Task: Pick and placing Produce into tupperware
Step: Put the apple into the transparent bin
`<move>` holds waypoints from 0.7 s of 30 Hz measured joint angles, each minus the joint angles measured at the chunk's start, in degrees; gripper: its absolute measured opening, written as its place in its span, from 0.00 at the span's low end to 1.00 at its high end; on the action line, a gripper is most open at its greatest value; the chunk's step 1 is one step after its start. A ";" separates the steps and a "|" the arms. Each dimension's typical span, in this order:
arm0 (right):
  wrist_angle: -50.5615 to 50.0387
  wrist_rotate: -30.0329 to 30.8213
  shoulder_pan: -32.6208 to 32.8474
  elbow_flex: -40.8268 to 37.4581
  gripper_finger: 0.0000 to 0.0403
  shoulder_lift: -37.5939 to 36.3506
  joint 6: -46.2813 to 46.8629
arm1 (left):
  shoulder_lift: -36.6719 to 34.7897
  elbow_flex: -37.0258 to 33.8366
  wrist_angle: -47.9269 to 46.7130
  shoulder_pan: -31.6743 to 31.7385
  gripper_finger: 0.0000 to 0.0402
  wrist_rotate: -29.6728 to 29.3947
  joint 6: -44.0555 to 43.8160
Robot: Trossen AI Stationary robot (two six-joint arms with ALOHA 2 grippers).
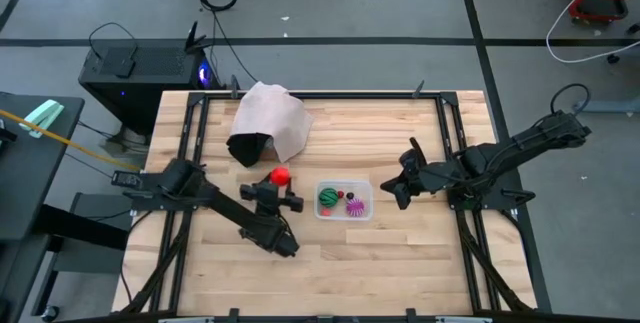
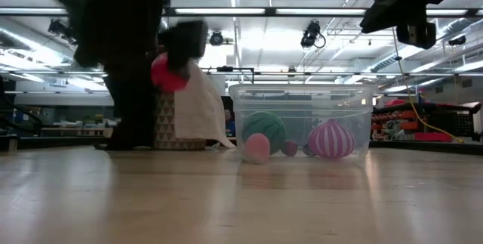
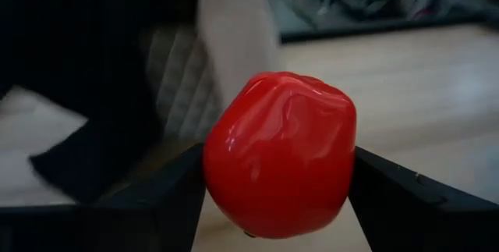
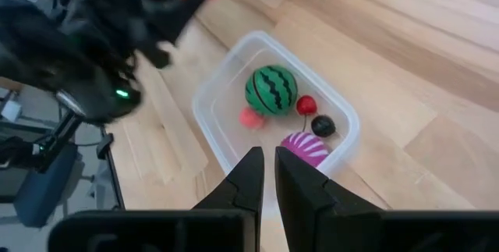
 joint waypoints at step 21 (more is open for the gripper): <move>-0.30 -1.66 0.02 0.00 0.10 -0.80 1.49 | -16.70 26.40 -8.08 -4.43 0.70 -18.11 34.31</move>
